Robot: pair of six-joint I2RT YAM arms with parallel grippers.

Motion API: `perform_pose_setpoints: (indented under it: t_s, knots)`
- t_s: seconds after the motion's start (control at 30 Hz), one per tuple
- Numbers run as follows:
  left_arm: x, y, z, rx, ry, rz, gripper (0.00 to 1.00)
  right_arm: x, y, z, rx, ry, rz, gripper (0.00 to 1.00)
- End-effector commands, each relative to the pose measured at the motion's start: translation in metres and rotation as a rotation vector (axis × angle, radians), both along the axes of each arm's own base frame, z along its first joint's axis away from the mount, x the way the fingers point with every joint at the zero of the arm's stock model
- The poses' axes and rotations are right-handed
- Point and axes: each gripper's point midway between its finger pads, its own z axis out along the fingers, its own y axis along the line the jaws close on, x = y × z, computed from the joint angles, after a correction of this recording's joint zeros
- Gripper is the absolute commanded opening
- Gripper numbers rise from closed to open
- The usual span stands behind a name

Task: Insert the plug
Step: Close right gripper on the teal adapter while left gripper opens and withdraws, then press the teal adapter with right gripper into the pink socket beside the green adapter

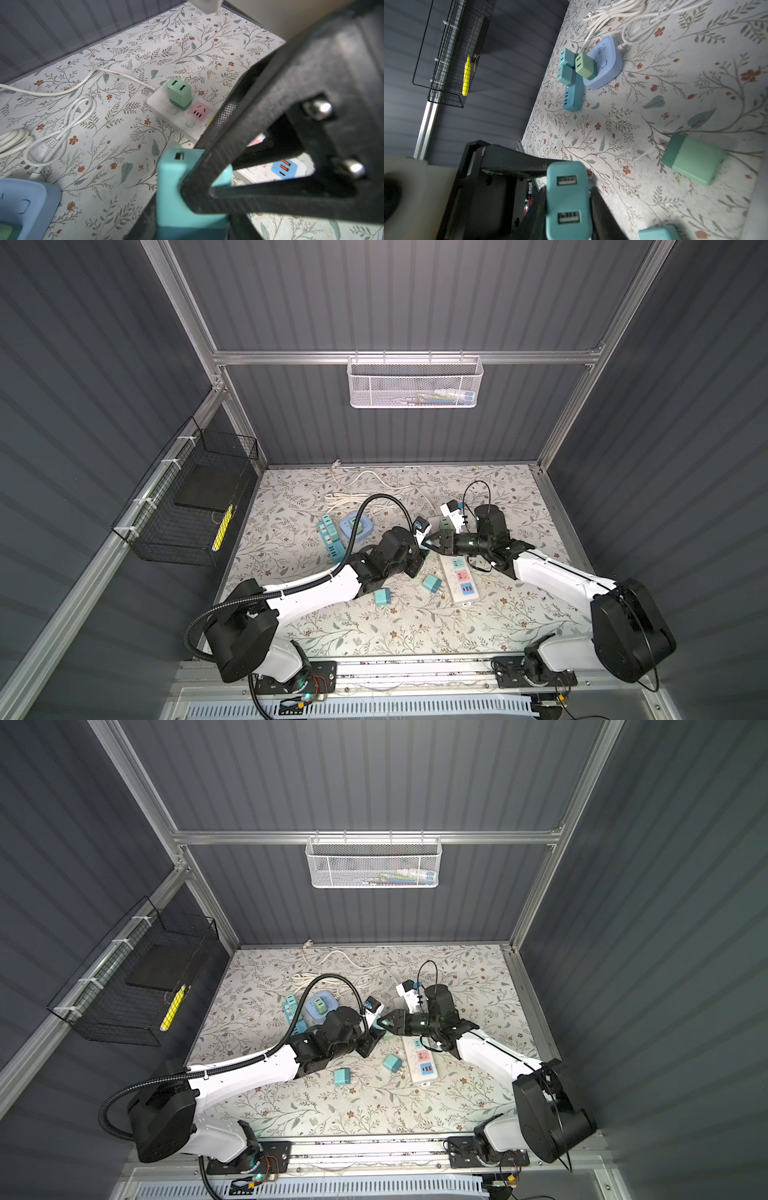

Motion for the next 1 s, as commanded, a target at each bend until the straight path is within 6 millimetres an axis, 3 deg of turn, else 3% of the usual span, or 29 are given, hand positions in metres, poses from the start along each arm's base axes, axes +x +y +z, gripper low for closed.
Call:
perform_pose_setpoints:
  t_s: [0.0,0.2,0.5,0.67,0.97]
  knots:
    - [0.005,-0.008,0.011,-0.014,-0.027,-0.004,0.61,0.004,0.006,0.013,0.028,-0.035,0.016,0.28]
    - [0.010,0.009,0.015,-0.038,-0.038,0.094,0.78,0.014,-0.015,0.007,-0.090,-0.144,-0.101,0.24]
    - [0.005,0.053,0.019,-0.074,-0.056,0.249,0.87,0.041,-0.097,-0.038,-0.512,-0.318,-0.441,0.24]
    - [0.003,0.067,0.016,-0.073,-0.058,0.292,0.90,0.055,-0.106,-0.053,-0.581,-0.338,-0.491,0.23]
    - [0.000,0.071,0.014,-0.064,-0.053,0.293,0.91,0.067,-0.108,-0.068,-0.618,-0.376,-0.515,0.22]
